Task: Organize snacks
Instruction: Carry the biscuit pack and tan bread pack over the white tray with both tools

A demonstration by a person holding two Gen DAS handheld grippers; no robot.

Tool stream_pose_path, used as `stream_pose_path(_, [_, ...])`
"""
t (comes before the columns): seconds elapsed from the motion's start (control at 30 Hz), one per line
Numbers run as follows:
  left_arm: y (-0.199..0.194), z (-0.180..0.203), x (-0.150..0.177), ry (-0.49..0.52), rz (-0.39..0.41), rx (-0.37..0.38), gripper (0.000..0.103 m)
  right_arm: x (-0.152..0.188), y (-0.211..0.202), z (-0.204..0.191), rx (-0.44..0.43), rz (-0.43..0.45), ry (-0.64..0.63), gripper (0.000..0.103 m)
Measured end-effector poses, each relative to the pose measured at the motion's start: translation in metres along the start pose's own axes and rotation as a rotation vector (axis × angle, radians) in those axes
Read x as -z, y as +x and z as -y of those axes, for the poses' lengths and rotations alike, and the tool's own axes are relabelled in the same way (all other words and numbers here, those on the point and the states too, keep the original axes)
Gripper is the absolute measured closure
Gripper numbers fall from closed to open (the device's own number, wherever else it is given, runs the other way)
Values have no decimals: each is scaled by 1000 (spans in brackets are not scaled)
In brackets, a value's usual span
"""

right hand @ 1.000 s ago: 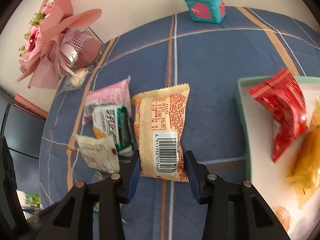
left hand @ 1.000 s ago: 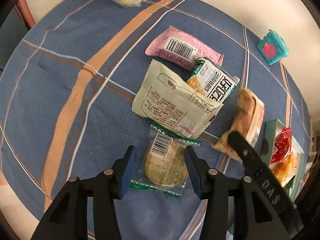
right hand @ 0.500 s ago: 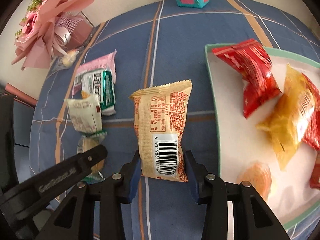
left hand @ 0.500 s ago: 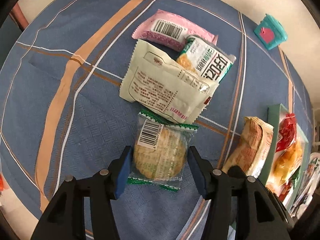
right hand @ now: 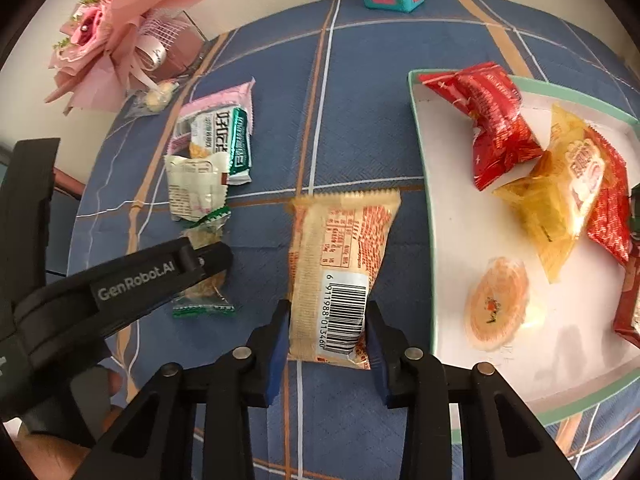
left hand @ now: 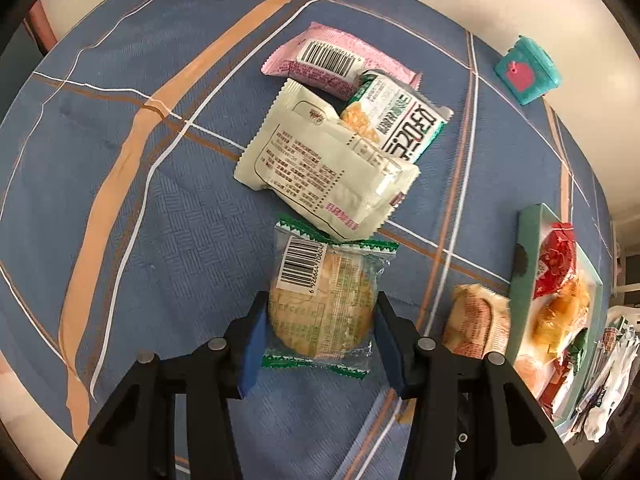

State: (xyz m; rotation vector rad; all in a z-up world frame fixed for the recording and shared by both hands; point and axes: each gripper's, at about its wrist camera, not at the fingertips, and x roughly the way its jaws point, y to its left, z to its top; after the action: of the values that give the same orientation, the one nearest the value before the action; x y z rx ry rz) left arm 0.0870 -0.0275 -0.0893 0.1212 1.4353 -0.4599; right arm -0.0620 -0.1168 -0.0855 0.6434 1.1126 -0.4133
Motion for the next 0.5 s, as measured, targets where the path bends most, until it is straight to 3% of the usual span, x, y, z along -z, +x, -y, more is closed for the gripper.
stream_pose_path(0.5, [-68, 13, 20, -1, 151, 16, 52, 0, -56, 7, -52, 124, 0, 67])
